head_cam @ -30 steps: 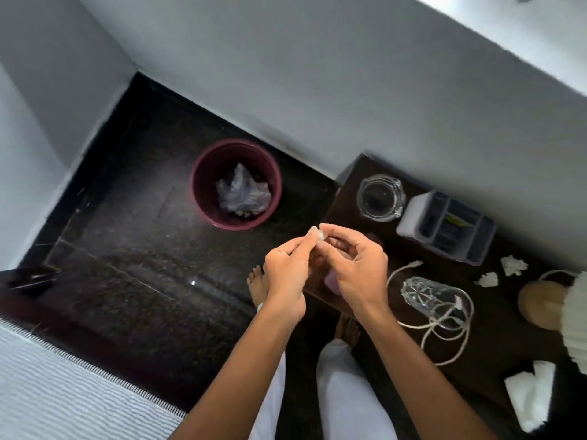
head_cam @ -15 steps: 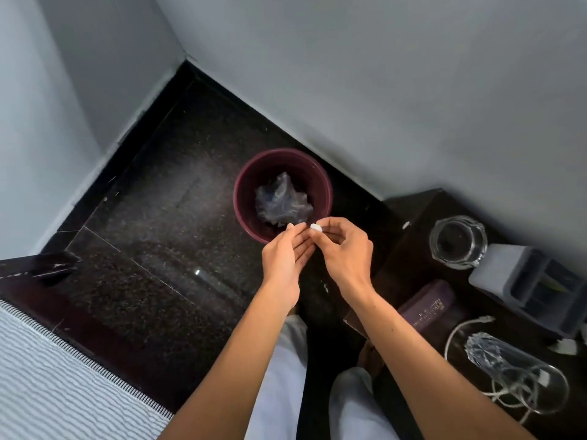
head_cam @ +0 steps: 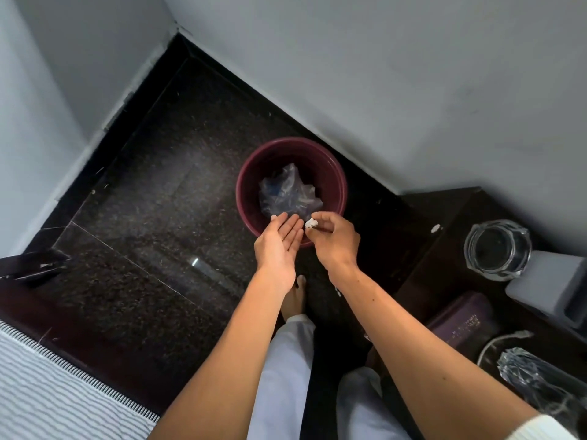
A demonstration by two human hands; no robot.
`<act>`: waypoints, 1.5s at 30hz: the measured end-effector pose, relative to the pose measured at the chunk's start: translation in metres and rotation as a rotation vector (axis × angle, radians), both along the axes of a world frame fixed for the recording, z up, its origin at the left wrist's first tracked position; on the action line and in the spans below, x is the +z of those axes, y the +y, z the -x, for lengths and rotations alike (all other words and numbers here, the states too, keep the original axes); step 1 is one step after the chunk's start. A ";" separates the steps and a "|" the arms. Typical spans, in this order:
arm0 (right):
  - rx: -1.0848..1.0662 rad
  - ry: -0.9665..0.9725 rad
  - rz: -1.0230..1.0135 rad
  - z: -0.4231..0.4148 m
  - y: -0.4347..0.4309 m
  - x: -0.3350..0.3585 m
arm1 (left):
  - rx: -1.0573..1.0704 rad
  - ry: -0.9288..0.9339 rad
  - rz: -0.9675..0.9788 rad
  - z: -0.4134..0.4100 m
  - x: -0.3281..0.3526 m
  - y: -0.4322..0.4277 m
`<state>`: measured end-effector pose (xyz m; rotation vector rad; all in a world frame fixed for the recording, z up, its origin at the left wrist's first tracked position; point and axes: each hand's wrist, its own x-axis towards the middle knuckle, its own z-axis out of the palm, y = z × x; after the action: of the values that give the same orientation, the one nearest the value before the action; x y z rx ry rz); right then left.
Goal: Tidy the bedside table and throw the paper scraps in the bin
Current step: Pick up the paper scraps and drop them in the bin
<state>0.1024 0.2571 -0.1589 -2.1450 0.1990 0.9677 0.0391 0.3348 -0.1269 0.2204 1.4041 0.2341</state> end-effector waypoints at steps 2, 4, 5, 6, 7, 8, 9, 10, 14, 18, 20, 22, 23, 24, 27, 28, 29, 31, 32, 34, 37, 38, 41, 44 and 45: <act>-0.003 0.012 -0.012 0.003 -0.002 -0.002 | -0.009 0.000 -0.001 0.001 -0.001 -0.001; 0.002 0.017 -0.009 0.006 -0.005 -0.003 | -0.028 -0.001 -0.009 0.002 -0.001 -0.003; 0.006 0.016 -0.004 0.007 -0.006 -0.003 | -0.035 0.000 -0.016 0.003 -0.001 -0.004; 0.010 0.014 -0.001 0.007 -0.008 -0.002 | -0.040 0.004 -0.024 0.003 0.000 -0.004; 0.021 0.011 0.003 0.008 -0.010 -0.001 | -0.045 0.011 -0.037 0.003 0.000 -0.005; 0.039 0.002 0.007 0.009 -0.013 0.001 | -0.053 0.022 -0.054 0.003 0.001 -0.006; 0.059 -0.013 0.013 0.009 -0.015 0.004 | -0.066 0.033 -0.071 0.003 0.003 -0.007; 0.078 -0.031 0.016 0.009 -0.018 0.007 | -0.079 0.040 -0.085 0.004 0.005 -0.008; 0.153 -0.111 -0.018 0.013 -0.033 0.031 | -0.138 0.039 -0.119 0.004 0.020 -0.018; 0.195 -0.203 -0.061 0.017 -0.058 0.064 | -0.346 0.042 -0.246 0.000 0.046 -0.042; 0.159 -0.213 -0.073 0.018 -0.076 0.082 | -0.478 0.023 -0.333 -0.002 0.063 -0.060; 0.099 -0.206 -0.091 0.018 -0.096 0.100 | -0.581 -0.016 -0.388 -0.003 0.079 -0.079; 0.068 -0.207 -0.092 0.017 -0.109 0.109 | -0.621 -0.043 -0.402 -0.004 0.088 -0.091; 0.041 -0.214 -0.085 0.016 -0.122 0.118 | -0.647 -0.066 -0.411 -0.006 0.096 -0.103; -0.038 -0.243 -0.049 0.010 -0.163 0.145 | -0.718 -0.112 -0.439 -0.012 0.115 -0.142; -0.065 -0.258 -0.042 0.008 -0.179 0.155 | -0.747 -0.129 -0.447 -0.015 0.121 -0.159; -0.090 -0.271 -0.033 0.005 -0.195 0.164 | -0.773 -0.144 -0.447 -0.018 0.127 -0.175; -0.123 -0.292 -0.004 0.001 -0.227 0.182 | -0.816 -0.173 -0.434 -0.025 0.141 -0.209; -0.130 -0.302 0.005 -0.001 -0.240 0.189 | -0.827 -0.189 -0.430 -0.028 0.146 -0.222; -0.157 -0.335 0.034 -0.006 -0.273 0.202 | -0.873 -0.224 -0.434 -0.036 0.155 -0.257; -0.187 -0.391 0.075 -0.009 -0.318 0.220 | -0.937 -0.284 -0.450 -0.047 0.170 -0.299; -0.205 -0.413 0.084 -0.010 -0.334 0.226 | -0.968 -0.311 -0.455 -0.051 0.176 -0.313; -0.268 -0.501 0.081 -0.014 -0.377 0.237 | -1.017 -0.402 -0.435 -0.063 0.192 -0.349; -0.350 -0.548 0.102 -0.021 -0.415 0.233 | -1.038 -0.423 -0.399 -0.076 0.198 -0.383; -0.366 -0.554 0.124 -0.023 -0.427 0.228 | -1.045 -0.411 -0.379 -0.081 0.198 -0.394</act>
<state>0.1254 -0.1698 0.0695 -2.2924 0.3656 0.1428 0.1204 -0.0591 0.0711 1.1094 0.6884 -0.3174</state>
